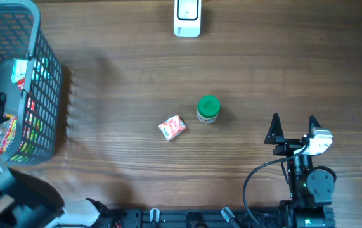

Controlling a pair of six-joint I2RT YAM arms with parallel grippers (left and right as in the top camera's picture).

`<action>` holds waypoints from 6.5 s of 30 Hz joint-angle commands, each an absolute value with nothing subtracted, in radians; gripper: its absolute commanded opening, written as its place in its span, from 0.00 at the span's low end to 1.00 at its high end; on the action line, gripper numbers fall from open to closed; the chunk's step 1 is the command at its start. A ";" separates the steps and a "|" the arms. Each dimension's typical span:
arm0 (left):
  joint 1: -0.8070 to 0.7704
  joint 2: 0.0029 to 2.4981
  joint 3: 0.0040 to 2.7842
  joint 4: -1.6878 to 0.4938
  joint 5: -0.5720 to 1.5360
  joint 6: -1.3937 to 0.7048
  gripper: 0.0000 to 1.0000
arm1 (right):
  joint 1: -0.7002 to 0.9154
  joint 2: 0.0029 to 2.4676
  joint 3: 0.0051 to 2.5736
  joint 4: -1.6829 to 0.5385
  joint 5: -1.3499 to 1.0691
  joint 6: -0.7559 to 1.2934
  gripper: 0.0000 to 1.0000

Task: Scan the item barcode
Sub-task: 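Reach the left gripper into the basket and grasp the Haribo gummy bag, then lay the Haribo bag on the table beside the red-white packet, then reach the left gripper into the basket and grasp the red coffee stick, then place the red coffee stick on the table right of the jar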

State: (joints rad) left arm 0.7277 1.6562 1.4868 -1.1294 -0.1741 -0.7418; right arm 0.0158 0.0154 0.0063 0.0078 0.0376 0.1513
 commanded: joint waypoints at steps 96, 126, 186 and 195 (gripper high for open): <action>-0.380 1.388 1.153 -0.878 -0.133 -0.813 1.00 | 0.012 0.005 0.005 0.011 0.043 0.133 1.00; 0.599 1.488 2.085 -1.529 -0.071 -0.642 1.00 | 0.012 0.005 0.005 0.011 0.043 0.133 1.00; 0.708 1.716 1.927 -1.471 -0.056 -0.562 0.04 | 0.012 0.005 0.005 0.011 0.043 0.133 1.00; 0.467 1.314 1.929 -1.478 0.149 -0.585 0.04 | 0.012 0.005 0.005 0.011 0.043 0.133 1.00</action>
